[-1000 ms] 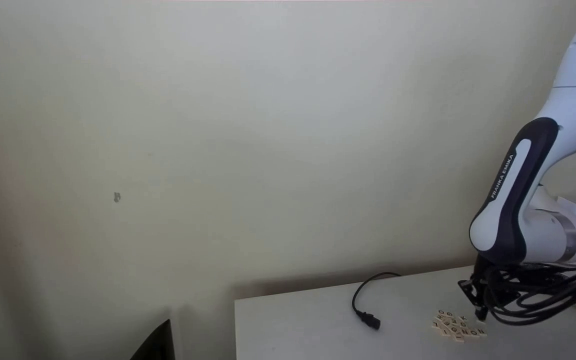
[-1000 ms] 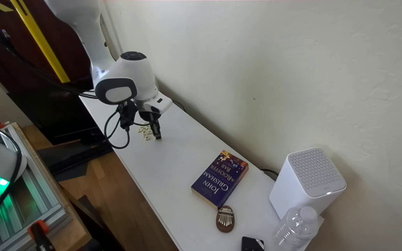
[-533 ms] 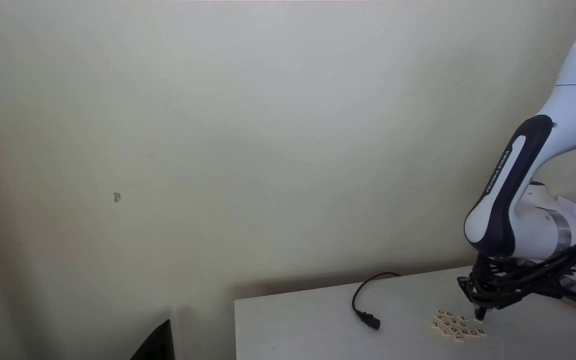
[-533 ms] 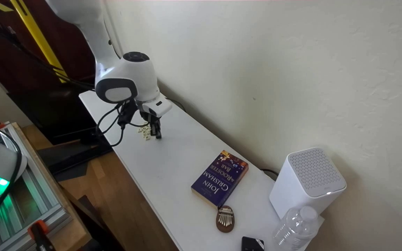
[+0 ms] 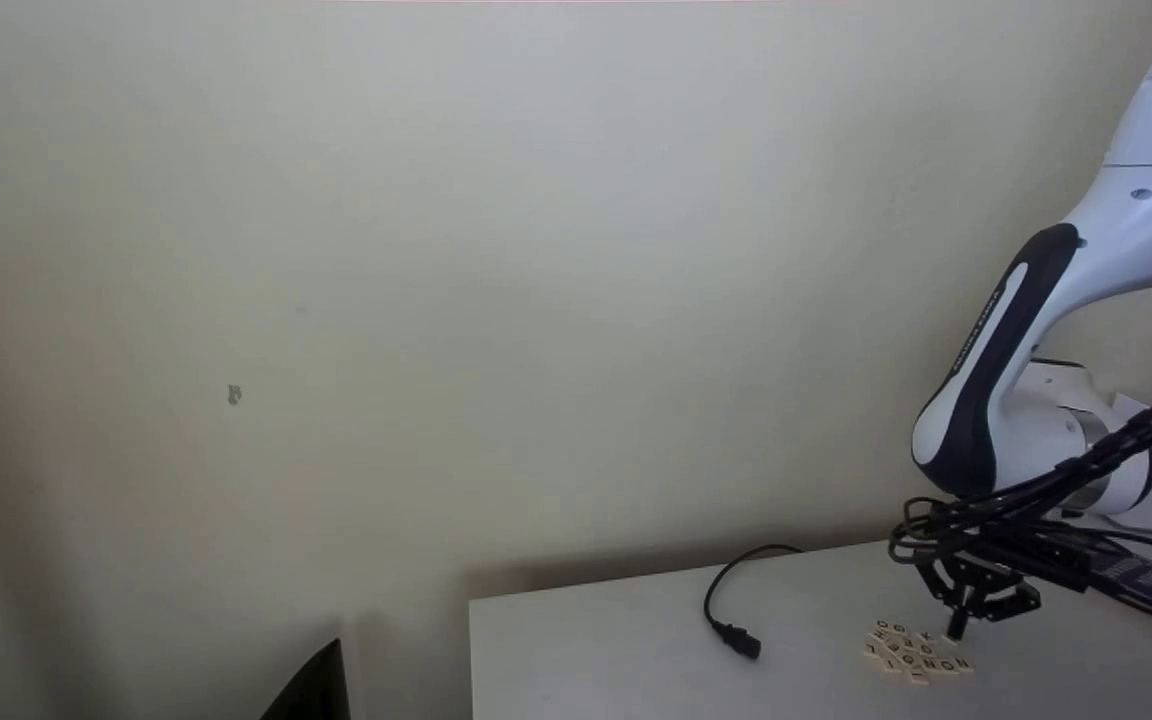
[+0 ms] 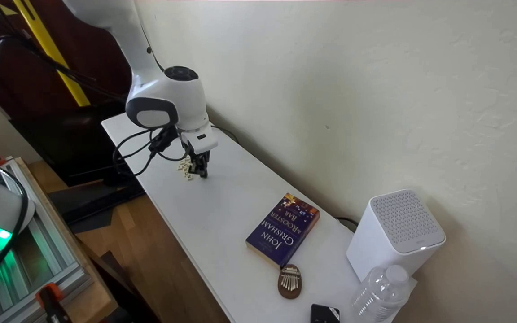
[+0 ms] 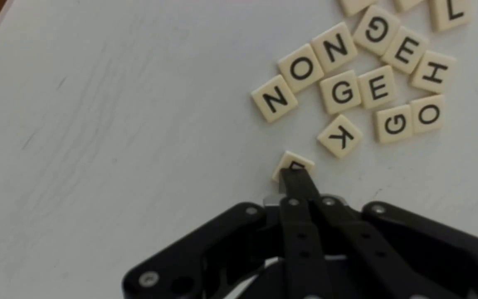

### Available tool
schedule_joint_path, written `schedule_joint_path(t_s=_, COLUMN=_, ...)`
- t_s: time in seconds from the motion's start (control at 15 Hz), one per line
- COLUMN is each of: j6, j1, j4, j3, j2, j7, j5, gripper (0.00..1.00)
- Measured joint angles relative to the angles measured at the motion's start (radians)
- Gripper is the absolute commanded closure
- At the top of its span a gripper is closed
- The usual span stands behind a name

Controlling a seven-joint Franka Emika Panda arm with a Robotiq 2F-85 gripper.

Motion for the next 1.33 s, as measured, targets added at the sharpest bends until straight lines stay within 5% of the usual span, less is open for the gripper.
schedule_joint_path(t_s=0.73, j6=-0.008, j1=0.081, j4=0.015, j3=-0.044, j2=0.005, j7=0.253, j5=0.169, gripper=1.0)
schedule_joint_path(t_s=1.33, j6=-0.008, j1=0.075, j4=0.019, j3=-0.035, j2=0.005, j7=0.363, j5=0.194, gripper=1.0)
